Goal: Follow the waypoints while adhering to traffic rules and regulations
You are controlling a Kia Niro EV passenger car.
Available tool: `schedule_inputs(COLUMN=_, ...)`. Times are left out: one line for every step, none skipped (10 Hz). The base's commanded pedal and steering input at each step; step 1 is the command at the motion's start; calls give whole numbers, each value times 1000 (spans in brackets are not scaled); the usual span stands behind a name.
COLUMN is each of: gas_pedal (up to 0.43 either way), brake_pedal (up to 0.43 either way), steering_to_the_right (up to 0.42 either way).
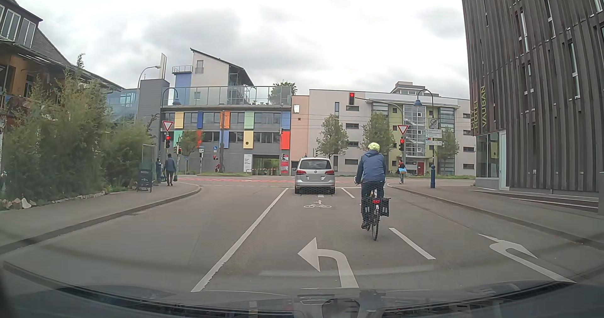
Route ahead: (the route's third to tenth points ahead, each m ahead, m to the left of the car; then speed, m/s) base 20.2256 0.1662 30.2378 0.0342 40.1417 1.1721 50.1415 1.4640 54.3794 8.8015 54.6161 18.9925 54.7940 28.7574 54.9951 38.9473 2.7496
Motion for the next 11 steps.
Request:
schedule_inputs(gas_pedal=0, brake_pedal=0, steering_to_the_right=8)
schedule_inputs(gas_pedal=0, brake_pedal=0, steering_to_the_right=8)
schedule_inputs(gas_pedal=0, brake_pedal=0, steering_to_the_right=7)
schedule_inputs(gas_pedal=0, brake_pedal=0, steering_to_the_right=6)
schedule_inputs(gas_pedal=0, brake_pedal=0, steering_to_the_right=5)
schedule_inputs(gas_pedal=0, brake_pedal=0, steering_to_the_right=5)
schedule_inputs(gas_pedal=0, brake_pedal=0, steering_to_the_right=5)
schedule_inputs(gas_pedal=0, brake_pedal=0, steering_to_the_right=5)
schedule_inputs(gas_pedal=0, brake_pedal=0, steering_to_the_right=5)
schedule_inputs(gas_pedal=0, brake_pedal=0, steering_to_the_right=4)
schedule_inputs(gas_pedal=0, brake_pedal=0, steering_to_the_right=4)
